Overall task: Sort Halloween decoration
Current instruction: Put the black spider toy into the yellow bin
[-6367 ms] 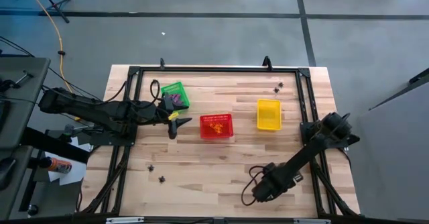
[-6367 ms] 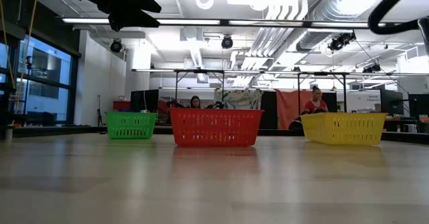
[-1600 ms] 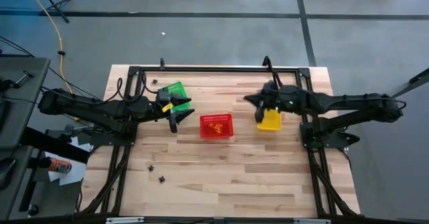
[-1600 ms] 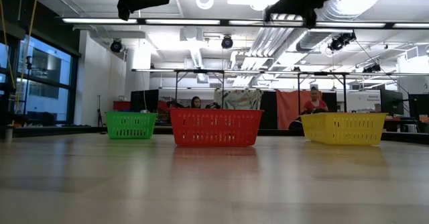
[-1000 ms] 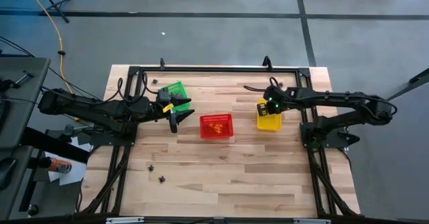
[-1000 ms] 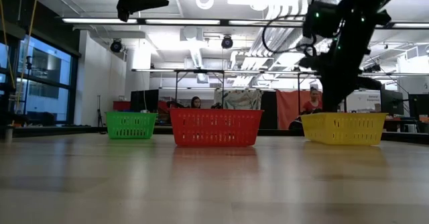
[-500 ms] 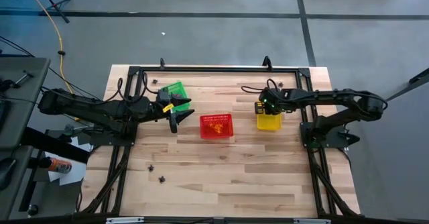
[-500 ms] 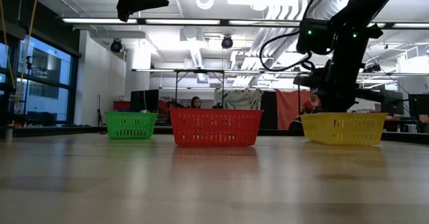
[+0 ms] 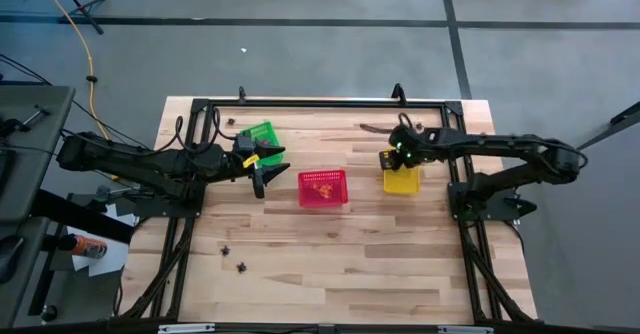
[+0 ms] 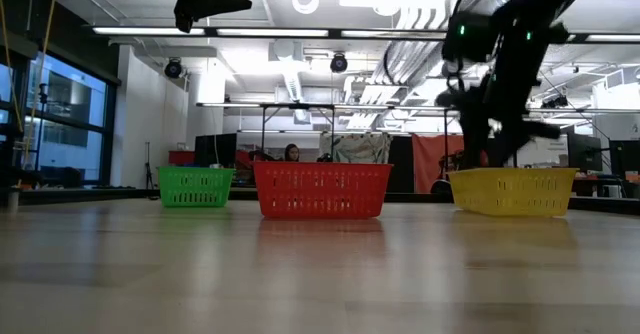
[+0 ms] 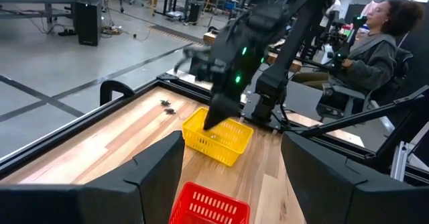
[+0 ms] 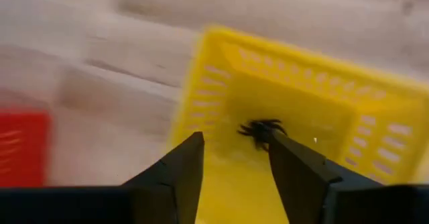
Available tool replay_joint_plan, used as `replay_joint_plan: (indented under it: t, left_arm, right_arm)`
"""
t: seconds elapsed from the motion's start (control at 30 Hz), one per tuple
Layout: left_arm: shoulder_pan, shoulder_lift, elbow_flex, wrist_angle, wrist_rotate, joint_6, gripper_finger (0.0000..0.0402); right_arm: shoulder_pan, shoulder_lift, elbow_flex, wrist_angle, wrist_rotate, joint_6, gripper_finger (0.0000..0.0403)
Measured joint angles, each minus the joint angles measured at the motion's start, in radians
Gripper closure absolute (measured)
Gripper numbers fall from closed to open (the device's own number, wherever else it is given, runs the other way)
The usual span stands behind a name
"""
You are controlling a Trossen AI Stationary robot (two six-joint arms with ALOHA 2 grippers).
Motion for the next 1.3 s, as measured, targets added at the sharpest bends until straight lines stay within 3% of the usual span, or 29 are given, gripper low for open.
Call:
replay_joint_plan:
  t: [0.17,0.27,0.33,0.5,0.63,0.73,0.83,1.0,1.3]
  left_arm:
    - [0.0,0.0,0.0,0.0,0.0,0.0,0.0163]
    - [0.0,0.0,0.0,0.0,0.0,0.0,0.0163]
    - [0.0,0.0,0.0,0.0,0.0,0.0,0.0163]
    - [0.0,0.0,0.0,0.001,0.0,-0.022,0.0163]
    - [0.002,0.0,0.0,0.004,0.078,-0.05,0.0163]
    - [0.014,0.0,0.0,0.012,0.187,-0.05,0.0163]
    - [0.028,0.0,0.0,0.027,0.25,-0.018,0.0163]
    - [0.037,0.0,0.0,0.075,0.253,0.111,0.0163]
    - [0.049,0.0,0.0,0.073,0.251,0.115,0.0163]
  right_arm:
    - [0.0,-0.157,0.098,-0.034,0.061,-0.074,0.0224]
    - [0.004,-0.262,0.139,0.039,0.08,-0.153,0.0224]
    - [0.012,-0.327,0.146,0.14,0.044,-0.219,0.0226]
    - [0.06,-0.423,0.133,0.382,-0.165,-0.361,0.0226]
    - [0.13,-0.425,0.129,0.49,-0.28,-0.564,0.0226]
    - [0.186,-0.401,0.128,0.491,-0.287,-0.718,0.0226]
    - [0.223,-0.365,0.128,0.501,-0.275,-0.767,0.0226]
    - [0.253,-0.308,0.128,0.522,-0.272,-0.829,0.0226]
    - [0.26,-0.283,0.127,0.533,-0.27,-0.846,0.0226]
